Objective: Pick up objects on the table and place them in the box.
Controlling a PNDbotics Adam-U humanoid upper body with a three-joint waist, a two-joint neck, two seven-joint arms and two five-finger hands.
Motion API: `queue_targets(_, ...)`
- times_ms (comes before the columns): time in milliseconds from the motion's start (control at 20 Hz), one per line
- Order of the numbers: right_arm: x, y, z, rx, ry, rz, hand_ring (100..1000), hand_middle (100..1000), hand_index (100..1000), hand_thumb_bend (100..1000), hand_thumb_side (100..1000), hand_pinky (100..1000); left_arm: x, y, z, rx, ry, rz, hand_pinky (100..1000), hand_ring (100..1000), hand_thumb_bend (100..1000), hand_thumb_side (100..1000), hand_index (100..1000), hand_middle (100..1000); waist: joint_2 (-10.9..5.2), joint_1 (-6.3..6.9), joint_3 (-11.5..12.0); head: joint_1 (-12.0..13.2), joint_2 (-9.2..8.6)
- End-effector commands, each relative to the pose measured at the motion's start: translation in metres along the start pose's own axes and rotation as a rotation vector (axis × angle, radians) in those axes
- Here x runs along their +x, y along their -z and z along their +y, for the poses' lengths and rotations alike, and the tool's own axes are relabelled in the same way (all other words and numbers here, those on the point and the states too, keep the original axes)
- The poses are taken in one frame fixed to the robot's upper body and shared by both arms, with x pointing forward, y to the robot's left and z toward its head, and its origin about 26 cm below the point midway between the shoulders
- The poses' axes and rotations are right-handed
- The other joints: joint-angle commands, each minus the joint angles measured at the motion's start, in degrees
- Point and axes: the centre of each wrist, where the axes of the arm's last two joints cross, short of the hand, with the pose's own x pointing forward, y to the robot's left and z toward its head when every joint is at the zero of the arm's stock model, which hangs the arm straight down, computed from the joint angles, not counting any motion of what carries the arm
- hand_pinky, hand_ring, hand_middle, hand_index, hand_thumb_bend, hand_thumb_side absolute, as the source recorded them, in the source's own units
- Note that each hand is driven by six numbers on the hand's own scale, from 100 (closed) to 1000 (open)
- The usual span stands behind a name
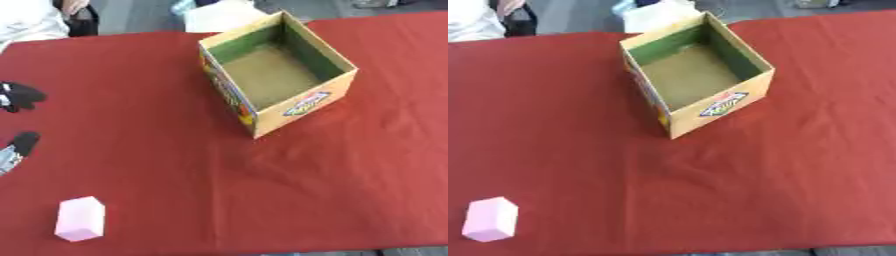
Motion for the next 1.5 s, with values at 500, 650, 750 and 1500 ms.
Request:
queue_targets(500, 0.003, 0.003, -0.010, 0.013, -0.048, -0.020, 846, 820, 858, 111, 1000, 874, 0.003, 0.001, 0.014, -0.311, 0.067, -0.012, 781, 804, 570, 835, 900, 814, -1.49, 0.43, 1.14, -1.67, 0.83)
queue_targets(650, 0.003, 0.002, -0.011, 0.014, -0.052, -0.017, 846, 820, 858, 110, 1000, 874, 0.003, 0.001, 0.011, -0.350, 0.079, -0.007, 796, 819, 636, 793, 905, 822, -1.64, 0.60, 1.18, -1.85, 0.91)
queue_targets(750, 0.003, 0.002, -0.011, 0.015, -0.054, -0.015, 845, 820, 858, 110, 1000, 875, 0.004, -0.001, 0.006, -0.389, 0.074, 0.000, 799, 823, 671, 768, 909, 826, -1.72, 0.75, 1.17, -2.05, 0.95)
queue_targets(1500, 0.003, 0.002, -0.011, 0.016, -0.051, -0.019, 841, 816, 858, 109, 1000, 875, 0.007, -0.005, -0.010, -0.460, 0.037, 0.047, 842, 856, 517, 481, 931, 865, -1.75, 1.25, 0.72, -1.92, 0.85)
